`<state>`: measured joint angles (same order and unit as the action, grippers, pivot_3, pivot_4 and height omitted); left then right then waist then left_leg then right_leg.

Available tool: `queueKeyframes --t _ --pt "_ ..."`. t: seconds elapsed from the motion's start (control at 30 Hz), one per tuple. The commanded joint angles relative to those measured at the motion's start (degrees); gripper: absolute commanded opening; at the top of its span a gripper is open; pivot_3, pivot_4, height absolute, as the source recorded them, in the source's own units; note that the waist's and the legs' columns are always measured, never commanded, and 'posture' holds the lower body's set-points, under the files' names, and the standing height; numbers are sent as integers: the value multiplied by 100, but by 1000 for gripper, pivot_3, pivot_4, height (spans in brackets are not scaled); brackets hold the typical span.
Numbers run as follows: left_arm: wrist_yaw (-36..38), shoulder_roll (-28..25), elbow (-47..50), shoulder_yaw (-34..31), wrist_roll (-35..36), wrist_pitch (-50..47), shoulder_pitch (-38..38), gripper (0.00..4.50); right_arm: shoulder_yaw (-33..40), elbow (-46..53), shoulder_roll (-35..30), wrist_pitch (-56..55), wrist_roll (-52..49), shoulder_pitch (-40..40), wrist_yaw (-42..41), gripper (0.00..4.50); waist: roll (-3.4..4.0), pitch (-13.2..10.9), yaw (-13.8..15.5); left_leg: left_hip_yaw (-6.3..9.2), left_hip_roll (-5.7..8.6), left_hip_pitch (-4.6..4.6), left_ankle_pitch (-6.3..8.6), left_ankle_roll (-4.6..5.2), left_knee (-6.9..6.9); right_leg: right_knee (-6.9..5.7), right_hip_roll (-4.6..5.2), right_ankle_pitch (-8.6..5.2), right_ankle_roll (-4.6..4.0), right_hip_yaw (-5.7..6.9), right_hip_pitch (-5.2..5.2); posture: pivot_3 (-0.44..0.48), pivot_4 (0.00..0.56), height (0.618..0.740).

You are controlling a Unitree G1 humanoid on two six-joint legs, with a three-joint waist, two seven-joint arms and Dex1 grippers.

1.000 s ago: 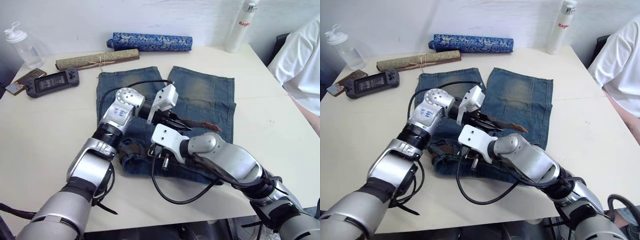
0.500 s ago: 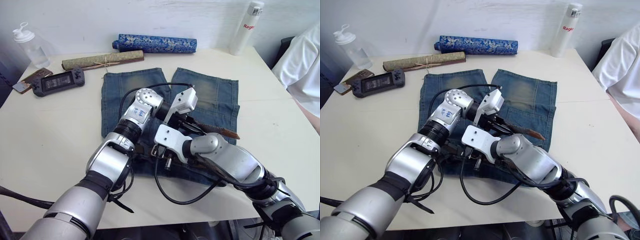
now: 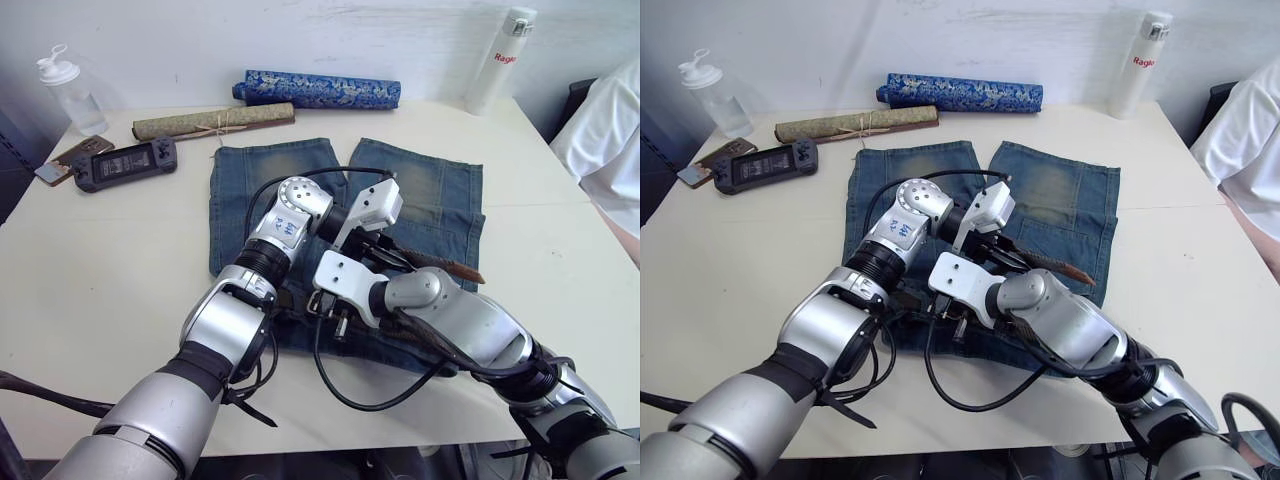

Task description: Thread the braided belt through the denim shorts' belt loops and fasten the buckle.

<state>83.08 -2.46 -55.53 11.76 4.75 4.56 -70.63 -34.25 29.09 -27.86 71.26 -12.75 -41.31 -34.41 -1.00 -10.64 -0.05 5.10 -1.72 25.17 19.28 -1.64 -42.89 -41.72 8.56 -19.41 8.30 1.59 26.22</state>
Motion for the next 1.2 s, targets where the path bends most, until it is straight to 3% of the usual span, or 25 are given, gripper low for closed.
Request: queueKeyframes --t 0.03,0.13,0.33,0.47,0.6,0.73,0.93,1.17,1.2 --pt "-556 -24 601 -389 259 141 -124 0 -721 -539 146 112 -46 271 -68 69 1 -1 -1 0 0 0 -3 -2 0 2 0 3 0 0 0 0 150 645" --pt "-856 -555 1178 -590 281 -21 281 0 -598 -451 82 134 33 353 29 69 5 -3 -55 -4 0 -8 -7 -3 18 3 0 4 0 -6 4 0 150 645" --pt "-1440 -1321 2891 -863 383 -831 1320 0 -317 -263 -16 61 189 497 235 69 6 -4 -83 7 0 -15 -84 -115 108 14 1 12 -4 -2 22 0 150 645" --pt "-1926 -2116 4776 -1222 367 -1398 2731 0 237 46 29 98 326 585 596 69 6 -4 -116 5 0 -17 -89 -123 112 30 1 24 -4 -5 15 0 150 645" --pt "-2387 -2614 5952 -1444 220 -1486 3843 0 1063 608 274 365 130 691 759 69 7 -11 -87 8 -1 -9 -111 -164 132 36 2 24 -4 -5 26 0 150 645" --pt "-2707 -2869 6466 -1524 328 -1749 4319 0 1604 1076 446 672 -102 828 805 69 2 -17 45 17 0 9 -127 -198 144 73 2 46 -7 5 23 0 150 645" --pt "-3104 -3000 6891 -1654 525 -2190 4624 0 2845 2109 642 894 -762 1336 516 69 10 -23 -16 16 -1 9 -127 -198 184 112 1 55 -7 10 24 0 150 645" --pt "-3116 -3216 6921 -1614 692 -2341 4707 0 2728 2702 -44 115 -862 2320 516 69 11 -33 -23 13 -1 4 -130 -192 191 118 0 54 -9 10 23 0 150 645" --pt "-3119 -3233 6923 -1607 718 -2360 4705 0 2629 2710 -159 -146 -766 2433 565 351 11 -36 -26 11 -1 4 -130 -192 190 118 0 54 -8 8 23 0 150 645"
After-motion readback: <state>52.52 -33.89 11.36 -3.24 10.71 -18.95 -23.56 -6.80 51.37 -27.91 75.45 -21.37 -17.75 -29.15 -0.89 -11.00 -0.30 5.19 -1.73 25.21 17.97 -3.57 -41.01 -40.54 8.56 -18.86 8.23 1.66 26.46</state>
